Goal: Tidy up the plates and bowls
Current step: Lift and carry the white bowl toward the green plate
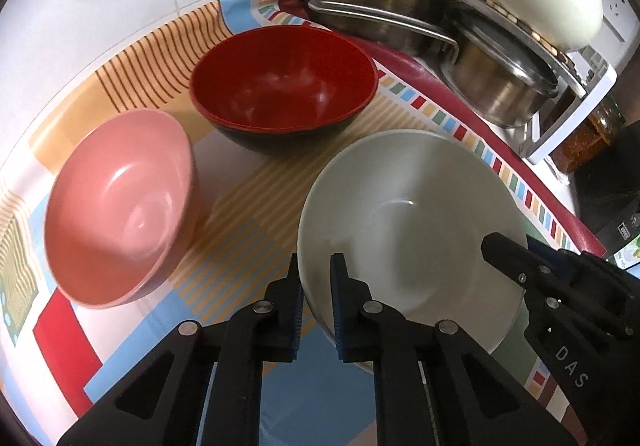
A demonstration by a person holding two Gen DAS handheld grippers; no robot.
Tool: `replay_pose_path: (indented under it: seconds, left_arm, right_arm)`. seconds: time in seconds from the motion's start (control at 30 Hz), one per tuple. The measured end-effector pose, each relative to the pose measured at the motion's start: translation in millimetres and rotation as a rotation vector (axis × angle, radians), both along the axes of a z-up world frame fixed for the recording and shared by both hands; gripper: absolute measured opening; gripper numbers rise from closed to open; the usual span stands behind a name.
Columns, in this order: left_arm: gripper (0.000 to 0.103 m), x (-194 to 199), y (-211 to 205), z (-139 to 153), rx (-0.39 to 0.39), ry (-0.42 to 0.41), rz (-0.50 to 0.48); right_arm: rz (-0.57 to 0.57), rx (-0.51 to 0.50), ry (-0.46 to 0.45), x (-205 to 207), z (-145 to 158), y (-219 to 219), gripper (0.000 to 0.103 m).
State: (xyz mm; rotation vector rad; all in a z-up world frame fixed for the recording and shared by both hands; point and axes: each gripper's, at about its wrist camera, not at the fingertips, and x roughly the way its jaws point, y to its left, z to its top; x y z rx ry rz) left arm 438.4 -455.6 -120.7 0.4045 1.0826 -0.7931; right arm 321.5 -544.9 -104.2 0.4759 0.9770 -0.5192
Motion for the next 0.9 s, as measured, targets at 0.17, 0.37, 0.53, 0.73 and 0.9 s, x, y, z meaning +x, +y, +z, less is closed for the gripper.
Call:
replay_pose_path:
  seconds: [0.17, 0.37, 0.53, 0.73, 0.9]
  left_arm:
    - [0.014, -2.1, 15.3, 11.2, -0.012, -0.012, 0.023]
    - [0.014, -8.2, 44.6, 26.8, -0.031, -0.025, 0.066]
    - [0.014, -15.3, 76.1, 41.5, -0.045, -0.044, 0.113]
    - [0.014, -25.0, 117.1, 55.3, -0.054, -0.071, 0.173]
    - [0.014, -32.3, 157.4, 60.0, -0.059, -0.073, 0.251]
  right_arm:
    - [0.015, 0.003, -0.013, -0.4, 6.8, 9.0, 0.014]
    - [0.058, -0.010, -0.031, 0.2, 20.6, 28.2, 0.014]
    - [0.106, -0.015, -0.042, -0.9, 31.6, 48.4, 0.014]
    - [0.179, -0.017, -0.056, -0.9, 42.5, 78.6, 0.014]
    - [0.249, -0.007, -0.066, 1.4, 47.1, 106.3, 0.014]
